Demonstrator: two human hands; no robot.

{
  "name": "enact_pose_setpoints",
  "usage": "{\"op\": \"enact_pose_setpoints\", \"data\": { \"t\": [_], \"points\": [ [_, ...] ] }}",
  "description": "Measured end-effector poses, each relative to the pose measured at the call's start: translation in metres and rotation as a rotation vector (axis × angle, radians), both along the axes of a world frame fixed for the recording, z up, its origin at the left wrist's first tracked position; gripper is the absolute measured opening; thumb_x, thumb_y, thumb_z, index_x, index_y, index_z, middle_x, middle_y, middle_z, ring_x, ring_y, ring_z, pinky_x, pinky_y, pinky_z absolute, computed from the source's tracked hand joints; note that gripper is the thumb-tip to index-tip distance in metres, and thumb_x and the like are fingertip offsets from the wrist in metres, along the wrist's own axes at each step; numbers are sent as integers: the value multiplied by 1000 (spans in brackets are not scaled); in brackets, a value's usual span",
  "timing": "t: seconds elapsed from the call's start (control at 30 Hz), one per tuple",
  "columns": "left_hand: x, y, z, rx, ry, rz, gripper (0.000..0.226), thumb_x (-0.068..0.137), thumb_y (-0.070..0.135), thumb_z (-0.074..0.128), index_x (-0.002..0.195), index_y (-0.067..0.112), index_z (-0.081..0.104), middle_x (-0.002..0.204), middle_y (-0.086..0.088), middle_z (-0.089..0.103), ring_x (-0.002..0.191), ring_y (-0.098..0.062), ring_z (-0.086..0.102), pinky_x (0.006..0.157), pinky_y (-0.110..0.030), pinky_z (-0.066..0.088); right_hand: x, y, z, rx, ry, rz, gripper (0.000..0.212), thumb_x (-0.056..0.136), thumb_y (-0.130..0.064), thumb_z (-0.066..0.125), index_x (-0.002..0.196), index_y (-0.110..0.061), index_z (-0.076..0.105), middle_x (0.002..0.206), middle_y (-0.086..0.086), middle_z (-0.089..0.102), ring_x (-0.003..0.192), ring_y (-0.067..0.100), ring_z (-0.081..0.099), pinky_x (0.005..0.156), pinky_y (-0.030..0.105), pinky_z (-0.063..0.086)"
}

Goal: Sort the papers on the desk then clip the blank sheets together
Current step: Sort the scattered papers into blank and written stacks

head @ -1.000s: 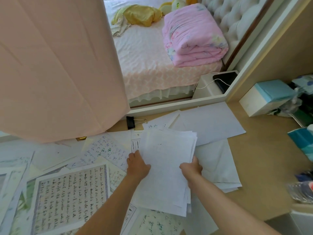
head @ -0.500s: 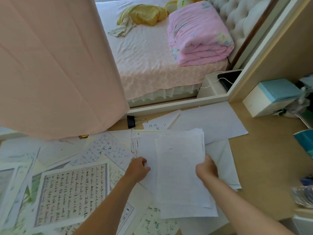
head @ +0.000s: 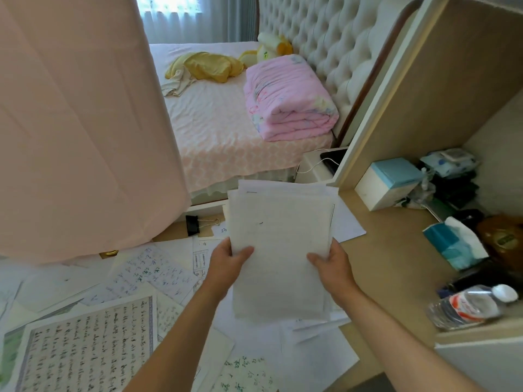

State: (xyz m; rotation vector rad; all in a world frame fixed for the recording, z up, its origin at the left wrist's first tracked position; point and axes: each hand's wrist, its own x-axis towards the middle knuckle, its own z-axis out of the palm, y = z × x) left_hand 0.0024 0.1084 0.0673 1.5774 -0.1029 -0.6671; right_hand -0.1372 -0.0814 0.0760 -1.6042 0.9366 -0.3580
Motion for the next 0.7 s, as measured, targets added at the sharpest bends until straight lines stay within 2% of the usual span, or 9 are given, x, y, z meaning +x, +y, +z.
{"op": "enact_pose_setpoints", "data": {
  "t": [0.07, 0.13, 0.27, 0.37, 0.43, 0.5, 0.63, 0.7],
  "points": [
    [-4, 0, 16, -52, -56, 31, 18, 86, 19, 74, 101, 26, 65, 105, -1, 73, 89, -17, 72, 73, -33, 60, -1, 2, 12, -19, -77, -34, 40, 87, -2, 67, 124, -17, 56, 113, -1, 69, 103, 16, 67, 91, 39, 54],
    [-12, 0, 25, -72, -105, 46, 19, 87, 21, 73, 104, 24, 65, 104, 1, 73, 92, -19, 71, 78, -38, 60, -4, 4, 20, -20, -124, -50, 41, 86, -1, 68, 122, -16, 56, 113, 0, 69, 104, 17, 67, 92, 38, 54],
    [-34, 4, 25, -52, -266, 53, 48, 82, 22, 78, 124, 26, 55, 114, 6, 68, 102, -14, 67, 80, -35, 59, -17, 9, 23, -53, -97, 43, 61, 81, -1, 72, 128, -30, 46, 118, -11, 64, 109, 6, 62, 93, 31, 51],
    [-51, 5, 24, -3, -288, 98, 57, 78, 26, 82, 121, 41, 47, 113, 13, 64, 102, -9, 64, 79, -32, 58, -25, 7, 16, -20, -79, 66, 65, 78, -3, 73, 130, -29, 45, 122, -8, 63, 115, 10, 61, 99, 37, 50],
    [-59, 2, 28, 0, -313, 158, 55, 77, 27, 82, 119, 39, 49, 112, 14, 64, 100, -5, 64, 77, -27, 57, -26, 3, 16, -3, -57, 62, 60, 79, -6, 72, 131, -24, 49, 119, -4, 65, 113, 16, 63, 97, 39, 52],
    [-64, -2, 39, -33, -354, 229, 45, 78, 26, 82, 114, 28, 54, 105, 10, 66, 93, -4, 65, 72, -22, 56, -25, 0, 19, 12, -77, 45, 51, 81, -4, 69, 126, -23, 53, 112, -4, 67, 108, 17, 65, 90, 35, 55],
    [-70, -20, 61, -111, -405, 325, 29, 84, 28, 75, 105, 16, 58, 95, 2, 64, 83, -7, 63, 68, -18, 52, -23, -1, 28, 2, -117, 111, 55, 83, 6, 62, 116, -36, 46, 108, -15, 61, 99, -1, 60, 75, 12, 47],
    [-69, -30, 66, -122, -360, 433, 24, 88, 35, 69, 98, 16, 58, 87, 2, 58, 76, -10, 56, 68, -19, 45, -23, -3, 30, -26, -119, 167, 52, 82, 9, 59, 107, -37, 49, 106, -13, 63, 98, -1, 61, 70, 10, 47]
  ]
}}
